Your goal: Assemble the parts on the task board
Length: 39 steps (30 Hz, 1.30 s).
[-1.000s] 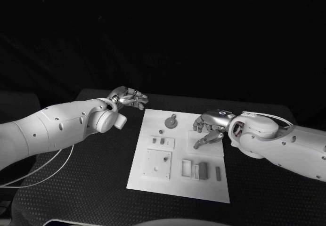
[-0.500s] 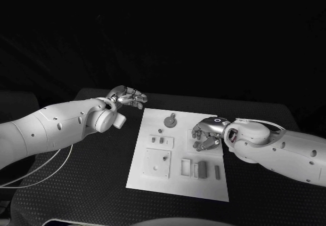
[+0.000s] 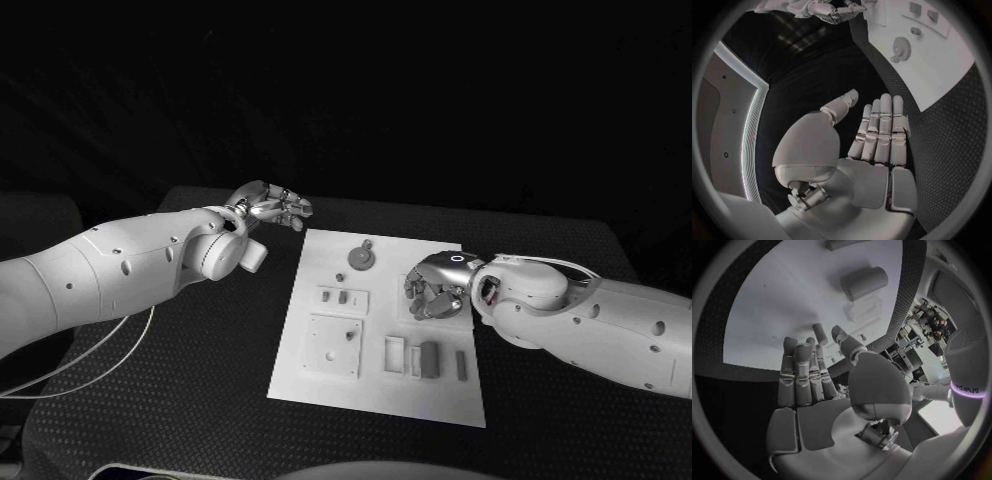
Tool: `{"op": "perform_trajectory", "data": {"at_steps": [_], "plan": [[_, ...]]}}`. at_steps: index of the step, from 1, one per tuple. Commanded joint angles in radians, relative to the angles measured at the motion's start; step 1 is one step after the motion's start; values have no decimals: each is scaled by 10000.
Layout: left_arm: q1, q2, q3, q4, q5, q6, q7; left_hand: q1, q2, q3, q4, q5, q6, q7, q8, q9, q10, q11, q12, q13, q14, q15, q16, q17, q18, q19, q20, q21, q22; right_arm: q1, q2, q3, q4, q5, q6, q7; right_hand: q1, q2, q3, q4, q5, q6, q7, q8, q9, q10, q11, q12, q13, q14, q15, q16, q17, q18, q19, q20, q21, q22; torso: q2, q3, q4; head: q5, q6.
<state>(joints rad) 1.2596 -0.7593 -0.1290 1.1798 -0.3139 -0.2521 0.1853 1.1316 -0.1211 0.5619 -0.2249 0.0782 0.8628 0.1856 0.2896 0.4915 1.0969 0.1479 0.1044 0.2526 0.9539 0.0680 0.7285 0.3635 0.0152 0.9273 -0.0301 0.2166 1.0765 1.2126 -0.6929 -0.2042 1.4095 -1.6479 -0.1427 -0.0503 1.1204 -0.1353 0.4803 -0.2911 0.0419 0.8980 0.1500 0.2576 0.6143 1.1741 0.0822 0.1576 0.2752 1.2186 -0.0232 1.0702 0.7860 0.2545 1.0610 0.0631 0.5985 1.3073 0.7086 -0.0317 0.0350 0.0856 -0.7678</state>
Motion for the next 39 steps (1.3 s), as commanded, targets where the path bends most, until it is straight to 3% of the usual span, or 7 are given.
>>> {"op": "perform_trajectory", "data": {"at_steps": [1,10,16,23,29,39], "plan": [[24,10,7,22,60,102,141,-99,-16,-18,41,24,-56,-39,60,-1,-51,-19,-48,-16,76,-1,-69,14,181,67,-12,-47,-7,-33,27,-7,-18,-108,35,109,41,230,-78,-12,55,188,0,91,26,202,-27,113,54,61,-85,54,-27,73,57,-57,58,212,0,1,4,2,-14],[24,1,7,23,60,111,136,-108,-15,-23,48,24,-57,-39,61,-2,-51,-18,-49,-17,76,-1,-73,19,180,68,-12,-50,-6,-90,98,-13,-90,-192,64,83,276,560,-78,-19,55,454,-95,192,24,453,-139,208,155,137,-192,78,-81,73,101,-93,100,208,1,-2,5,8,-50],[24,-11,7,28,60,112,122,-110,-13,-24,51,25,-59,-38,61,-2,-52,-18,-50,-17,76,-1,-76,23,181,68,-12,-52,-6,-123,163,-14,-162,-562,22,-71,541,680,722,54,55,727,-183,253,-25,683,-218,261,244,183,-268,76,-157,73,175,-76,107,187,0,3,-2,26,-67],[24,-6,7,31,60,113,121,-116,-11,-26,57,25,-64,-37,60,-3,-56,-17,-52,-18,76,0,-80,28,180,68,-12,-56,-6,-149,204,-18,-203,-662,-51,-122,860,773,1310,19,56,901,-223,284,-66,812,-279,274,314,195,-326,91,-203,73,189,-86,134,201,1,1,4,22,-76],[24,-3,7,30,60,116,126,-117,-8,-26,60,26,-67,-36,59,-4,-57,-16,-54,-19,76,0,-83,31,181,68,-12,-58,-5,-164,207,-18,-159,-737,-525,-121,887,808,1635,23,55,1046,-261,331,-74,939,-335,306,384,287,-385,141,-227,73,308,-114,210,210,1,6,0,23,-86],[24,21,7,17,60,115,139,-125,0,-28,69,26,-68,-35,60,-5,-58,-15,-56,-20,76,0,-88,37,180,69,-12,-62,-5,-184,119,-15,-20,-678,-835,-136,845,804,1849,6,55,1229,-343,458,20,1152,-437,387,525,452,-489,235,-247,73,502,-220,334,211,-5,1,10,14,-89]]}}
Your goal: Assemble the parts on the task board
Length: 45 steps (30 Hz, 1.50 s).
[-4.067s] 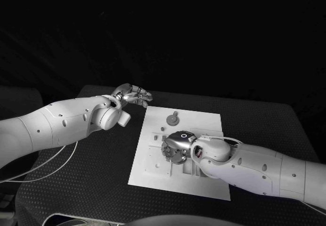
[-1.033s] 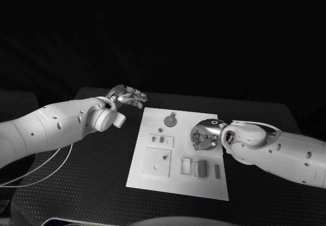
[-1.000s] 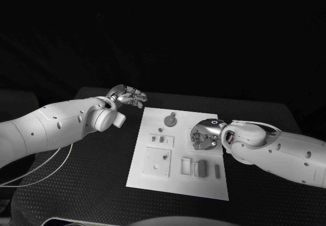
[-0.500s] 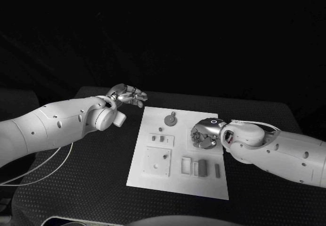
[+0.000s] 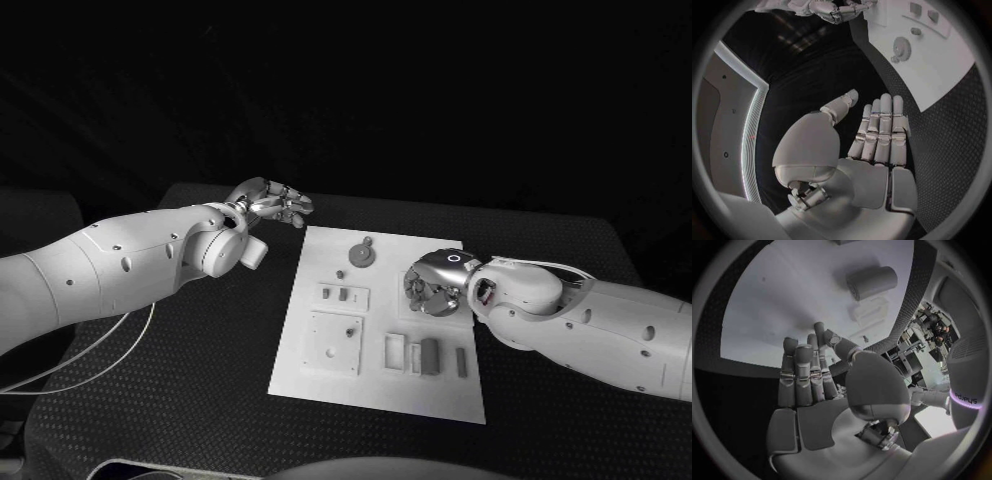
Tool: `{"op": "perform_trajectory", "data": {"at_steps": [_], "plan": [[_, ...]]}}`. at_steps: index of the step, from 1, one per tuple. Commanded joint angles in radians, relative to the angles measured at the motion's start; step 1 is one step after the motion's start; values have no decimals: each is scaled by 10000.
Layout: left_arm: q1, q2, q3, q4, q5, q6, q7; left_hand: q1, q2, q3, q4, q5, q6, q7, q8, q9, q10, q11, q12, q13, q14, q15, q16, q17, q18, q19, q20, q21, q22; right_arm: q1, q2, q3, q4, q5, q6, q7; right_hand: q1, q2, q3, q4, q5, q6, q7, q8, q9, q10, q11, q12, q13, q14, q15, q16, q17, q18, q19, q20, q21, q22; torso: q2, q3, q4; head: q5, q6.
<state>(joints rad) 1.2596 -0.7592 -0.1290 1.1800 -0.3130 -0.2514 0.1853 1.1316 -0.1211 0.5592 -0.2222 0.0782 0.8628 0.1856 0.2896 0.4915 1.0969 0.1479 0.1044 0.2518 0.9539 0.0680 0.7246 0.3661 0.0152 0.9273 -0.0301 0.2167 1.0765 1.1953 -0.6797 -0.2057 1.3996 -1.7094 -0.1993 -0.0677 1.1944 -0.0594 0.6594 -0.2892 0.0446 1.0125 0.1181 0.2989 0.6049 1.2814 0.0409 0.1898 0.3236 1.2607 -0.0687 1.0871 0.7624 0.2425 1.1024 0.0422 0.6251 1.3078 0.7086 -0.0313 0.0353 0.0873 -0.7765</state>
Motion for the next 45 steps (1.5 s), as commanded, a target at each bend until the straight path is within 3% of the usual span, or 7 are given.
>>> {"op": "perform_trajectory", "data": {"at_steps": [1,5,14,20,29,39,45], "plan": [[24,19,7,14,52,108,138,-126,1,-1,43,26,-69,-35,60,-5,-58,-15,-56,-12,77,0,-50,12,180,70,-12,-63,-5,-11,-41,2,107,-26,-276,36,106,40,64,-14,28,90,-28,50,120,86,-28,68,48,34,-39,68,-13,193,93,-16,71,206,-6,-5,8,-8,-4],[24,20,7,7,52,106,136,-128,4,-2,46,26,-70,-35,61,-5,-58,-15,-56,-12,77,0,-52,15,180,70,-12,-65,-4,-7,-179,18,240,82,-291,33,107,27,83,-16,27,103,-37,64,136,101,-37,74,67,42,-48,74,-16,193,103,-26,80,205,-4,-5,3,-1,4],[24,40,7,-12,53,111,139,-130,4,-4,50,28,-71,-35,62,-6,-58,-16,-57,-13,78,-1,-58,23,181,71,-13,-70,-3,277,-445,418,721,322,-227,55,105,5,104,-17,28,116,-45,78,155,112,-46,75,89,52,-58,78,-23,193,115,-38,90,204,-1,-3,0,24,15],[24,60,7,-24,65,111,142,-131,5,-4,52,29,-71,-35,63,-6,-57,-16,-57,-13,78,-1,-61,27,181,71,-13,-72,-3,386,-481,595,1128,491,-304,87,106,-2,114,-17,28,120,-48,83,162,116,-50,75,97,55,-62,79,-26,193,119,-42,94,203,-7,-8,-7,44,5],[24,98,8,-102,94,93,162,-132,6,-6,55,29,-71,-36,65,-6,-55,-17,-57,-13,79,-1,-65,33,181,72,-13,-76,-2,273,264,598,1458,578,-336,190,105,2,126,-15,28,116,-49,85,169,116,-53,72,106,57,-67,79,-29,193,125,-46,98,203,-8,6,-37,137,47],[24,223,9,-135,120,95,167,-130,8,-6,56,29,-69,-37,69,-5,-50,-19,-56,-12,82,-2,-70,42,182,76,-14,-79,0,-233,1493,550,1262,317,-165,57,91,16,140,-16,28,101,-44,81,177,109,-54,63,117,56,-69,78,-35,193,128,-49,101,201,-6,-7,27,157,83],[25,240,9,-121,121,97,158,-130,8,-7,58,29,-68,-38,71,-5,-48,-20,-55,-12,83,-2,-73,46,182,77,-14,-81,1,-654,1922,506,1145,103,-93,58,84,18,143,-19,28,95,-42,80,180,106,-55,60,122,56,-70,79,-36,193,129,-51,104,201,3,-23,10,209,82]]}}
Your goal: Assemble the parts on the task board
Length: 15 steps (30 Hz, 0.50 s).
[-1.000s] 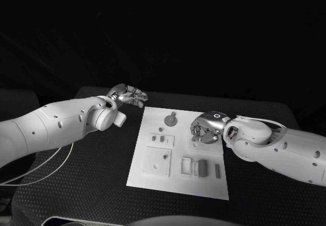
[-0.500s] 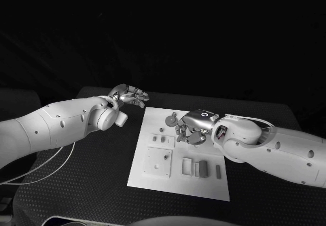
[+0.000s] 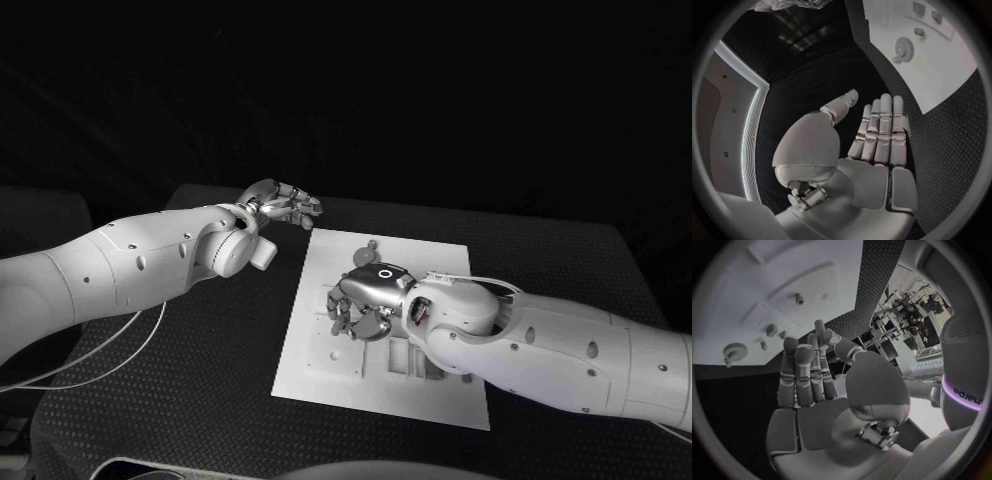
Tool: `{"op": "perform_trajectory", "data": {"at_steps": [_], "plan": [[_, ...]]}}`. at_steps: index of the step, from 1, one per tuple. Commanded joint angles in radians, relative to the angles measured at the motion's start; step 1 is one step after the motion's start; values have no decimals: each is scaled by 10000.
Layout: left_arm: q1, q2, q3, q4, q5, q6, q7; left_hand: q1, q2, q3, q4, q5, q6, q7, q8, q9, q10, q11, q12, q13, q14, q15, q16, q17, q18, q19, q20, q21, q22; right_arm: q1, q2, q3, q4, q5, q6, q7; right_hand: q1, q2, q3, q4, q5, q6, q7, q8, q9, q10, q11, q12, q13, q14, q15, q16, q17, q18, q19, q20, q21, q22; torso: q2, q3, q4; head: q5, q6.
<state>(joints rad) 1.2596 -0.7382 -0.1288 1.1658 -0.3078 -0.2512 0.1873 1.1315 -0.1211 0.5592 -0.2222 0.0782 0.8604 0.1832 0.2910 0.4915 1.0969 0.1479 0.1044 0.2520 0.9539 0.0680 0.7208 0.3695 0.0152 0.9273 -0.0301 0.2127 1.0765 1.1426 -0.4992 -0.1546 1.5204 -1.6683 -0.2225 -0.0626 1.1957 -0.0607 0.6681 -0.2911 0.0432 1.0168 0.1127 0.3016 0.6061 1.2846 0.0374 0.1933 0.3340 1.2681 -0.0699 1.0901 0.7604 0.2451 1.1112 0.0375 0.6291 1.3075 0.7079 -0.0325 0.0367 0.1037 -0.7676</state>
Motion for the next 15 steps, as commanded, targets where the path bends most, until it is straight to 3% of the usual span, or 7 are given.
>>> {"op": "perform_trajectory", "data": {"at_steps": [1,7,11,15], "plan": [[25,37,7,23,69,92,131,-130,8,-8,59,29,-44,-14,57,-5,-48,-20,-55,-14,83,-2,-35,13,182,78,-14,-41,1,-183,188,-9,-108,-340,172,11,69,33,57,0,42,50,12,52,169,74,-21,24,19,-17,-59,49,-15,167,41,-4,64,205,10,-9,-8,56,-13],[25,50,7,66,69,99,108,-131,7,-9,60,29,-44,-15,57,-5,-47,-20,-55,-14,84,-3,-37,16,182,79,-14,-43,2,-403,524,-108,-519,-431,221,-20,65,34,58,-1,42,47,13,52,171,74,-21,23,22,-17,-60,51,-16,167,42,-4,66,205,14,4,-4,123,-81],[25,52,7,66,69,139,107,-133,8,-10,62,29,-45,-14,58,-5,-48,-20,-56,-14,85,-3,-39,20,182,80,-14,-44,3,-443,589,-155,-593,-475,244,-22,61,36,60,-4,42,44,14,52,174,74,-23,22,27,-17,-62,52,-16,167,42,-6,68,206,11,5,11,166,-117],[25,35,7,62,70,133,108,-136,7,-12,65,29,-46,-14,58,-6,-49,-19,-57,-15,84,-2,-42,23,182,80,-14,-47,3,-456,607,-171,-602,-476,256,-30,58,38,63,-6,42,42,14,52,178,74,-24,21,31,-17,-63,54,-16,167,43,-8,71,207,10,2,-12,188,-141]]}}
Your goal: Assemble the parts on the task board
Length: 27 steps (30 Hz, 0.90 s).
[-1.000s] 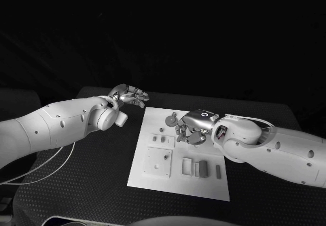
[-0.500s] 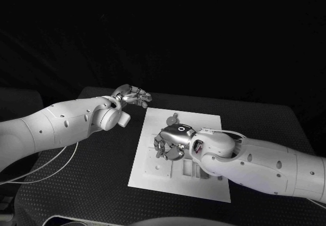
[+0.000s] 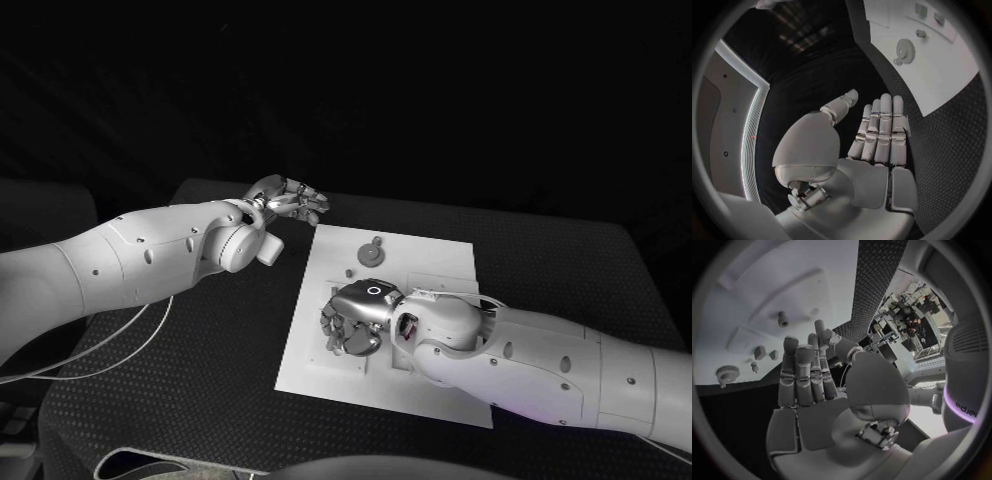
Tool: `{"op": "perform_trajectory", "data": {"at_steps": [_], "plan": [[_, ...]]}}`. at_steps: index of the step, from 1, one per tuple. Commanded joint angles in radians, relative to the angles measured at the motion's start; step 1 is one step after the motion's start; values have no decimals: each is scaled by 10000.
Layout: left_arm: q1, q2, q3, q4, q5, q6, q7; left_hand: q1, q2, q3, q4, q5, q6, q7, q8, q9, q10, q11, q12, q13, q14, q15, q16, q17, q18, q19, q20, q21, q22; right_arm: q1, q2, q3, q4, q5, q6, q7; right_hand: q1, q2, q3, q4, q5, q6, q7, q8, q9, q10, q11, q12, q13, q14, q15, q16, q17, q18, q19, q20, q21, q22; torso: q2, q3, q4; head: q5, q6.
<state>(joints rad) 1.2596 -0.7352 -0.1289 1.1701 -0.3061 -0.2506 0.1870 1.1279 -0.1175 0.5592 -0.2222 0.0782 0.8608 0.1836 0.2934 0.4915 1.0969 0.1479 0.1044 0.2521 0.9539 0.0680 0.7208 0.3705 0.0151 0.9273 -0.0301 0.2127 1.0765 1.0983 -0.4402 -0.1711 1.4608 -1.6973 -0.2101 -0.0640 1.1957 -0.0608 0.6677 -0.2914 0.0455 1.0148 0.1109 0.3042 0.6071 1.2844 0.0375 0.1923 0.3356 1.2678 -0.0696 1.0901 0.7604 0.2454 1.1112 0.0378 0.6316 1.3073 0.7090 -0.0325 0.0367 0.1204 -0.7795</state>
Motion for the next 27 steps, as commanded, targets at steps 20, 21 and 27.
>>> {"op": "perform_trajectory", "data": {"at_steps": [20,21,27], "plan": [[25,-10,8,13,52,152,94,-115,-23,-19,81,28,-59,-15,34,-8,-54,-17,-62,-18,83,0,-57,29,180,81,-12,-57,6,-14,-117,-160,-86,-251,419,-100,50,39,79,-10,19,55,32,30,184,76,-30,25,34,-19,-71,62,-17,164,41,-17,54,211,-5,7,-26,117,-96],[25,-8,8,10,52,156,96,-115,-24,-19,82,28,-60,-15,34,-8,-55,-16,-63,-18,83,0,-57,30,180,81,-12,-58,6,-14,-118,-160,-87,-252,416,-108,49,38,79,-10,19,55,31,30,185,76,-30,25,35,-19,-72,62,-17,164,41,-18,55,211,-4,9,-29,133,-115],[25,-6,8,15,52,161,99,-117,-23,-20,85,29,-63,-14,34,-9,-57,-15,-65,-19,83,0,-62,35,181,81,-12,-62,7,-14,-92,-161,-116,-379,330,-129,49,38,84,-10,19,53,31,32,190,76,-32,23,41,-20,-73,65,-17,164,41,-20,58,212,-7,9,-19,125,-131]]}}
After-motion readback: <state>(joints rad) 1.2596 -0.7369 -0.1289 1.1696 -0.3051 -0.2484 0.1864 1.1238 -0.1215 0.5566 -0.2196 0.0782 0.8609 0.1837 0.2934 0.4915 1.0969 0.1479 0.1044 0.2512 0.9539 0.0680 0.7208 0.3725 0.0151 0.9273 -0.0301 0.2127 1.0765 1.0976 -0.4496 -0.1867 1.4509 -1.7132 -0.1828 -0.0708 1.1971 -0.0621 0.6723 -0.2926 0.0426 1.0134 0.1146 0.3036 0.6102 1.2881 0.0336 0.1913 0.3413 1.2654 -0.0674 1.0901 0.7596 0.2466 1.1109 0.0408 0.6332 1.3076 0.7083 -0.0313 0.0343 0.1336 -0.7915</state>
